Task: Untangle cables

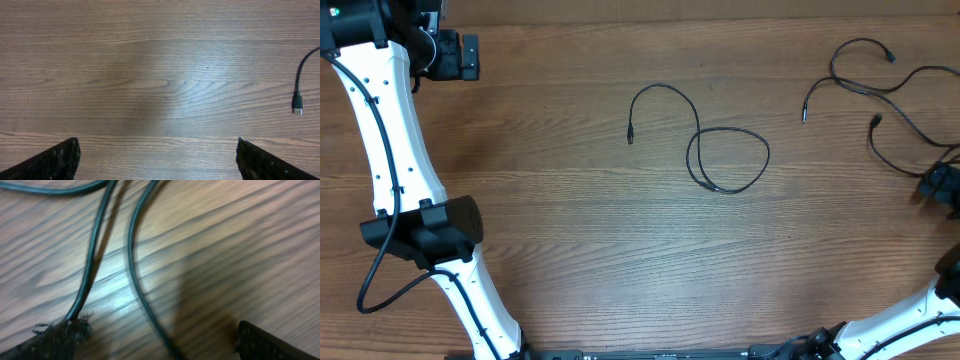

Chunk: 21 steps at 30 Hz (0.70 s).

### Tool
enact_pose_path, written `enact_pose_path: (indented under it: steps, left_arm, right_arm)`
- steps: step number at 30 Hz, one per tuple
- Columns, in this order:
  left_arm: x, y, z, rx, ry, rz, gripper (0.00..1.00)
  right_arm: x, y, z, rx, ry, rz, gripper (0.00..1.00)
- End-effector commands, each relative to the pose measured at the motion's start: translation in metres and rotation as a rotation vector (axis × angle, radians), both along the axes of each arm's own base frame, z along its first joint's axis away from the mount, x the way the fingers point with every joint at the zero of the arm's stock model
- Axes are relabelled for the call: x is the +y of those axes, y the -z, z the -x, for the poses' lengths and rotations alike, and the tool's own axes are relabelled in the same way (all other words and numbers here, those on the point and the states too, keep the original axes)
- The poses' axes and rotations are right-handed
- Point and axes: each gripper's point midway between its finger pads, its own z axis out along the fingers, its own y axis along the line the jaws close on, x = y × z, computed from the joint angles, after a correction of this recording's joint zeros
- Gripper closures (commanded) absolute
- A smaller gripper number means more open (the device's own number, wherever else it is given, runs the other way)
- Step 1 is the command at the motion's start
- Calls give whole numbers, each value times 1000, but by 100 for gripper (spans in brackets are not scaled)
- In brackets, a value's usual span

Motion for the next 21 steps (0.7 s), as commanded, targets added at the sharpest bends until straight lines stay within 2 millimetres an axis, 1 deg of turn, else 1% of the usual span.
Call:
enact_pose_path:
  steps: [1,4,6,9,12,13,15,17,18,20,21]
  left_arm:
    - [-4,6,-3,9,4,11,0]
    - [-4,6,-3,9,4,11,0]
    - [-4,6,-3,9,4,12,0]
    - [-4,6,-3,9,4,11,1]
    - [-4,6,-3,9,4,11,0]
    - [-4,6,-3,9,3,12,0]
    - [-4,6,-3,9,3,12,0]
    - [-4,6,-3,9,3,12,0]
    - [-4,6,-3,9,4,11,1]
    - [-4,6,-3,9,3,12,0]
    - [-4,6,-3,9,3,12,1]
  right_arm:
    - [8,-11,-20,-81,-59,-76,0]
    - [2,-40,-28,-108,-65,-51,0]
    - [-2,-71,-34,-143,-72,-10,0]
    - [-4,-125,-40,-211,-85,72,0]
    - [7,-183,-46,-290,-118,160,0]
    - [16,-200,-48,-312,-141,182,0]
    - [45,-233,-51,-349,-204,213,0]
    - [74,-255,-53,-370,-258,223,0]
    - [93,-266,-54,-380,-292,222,0]
    - [131,-279,-56,-388,-362,209,0]
    - [149,-282,-57,-387,-397,197,0]
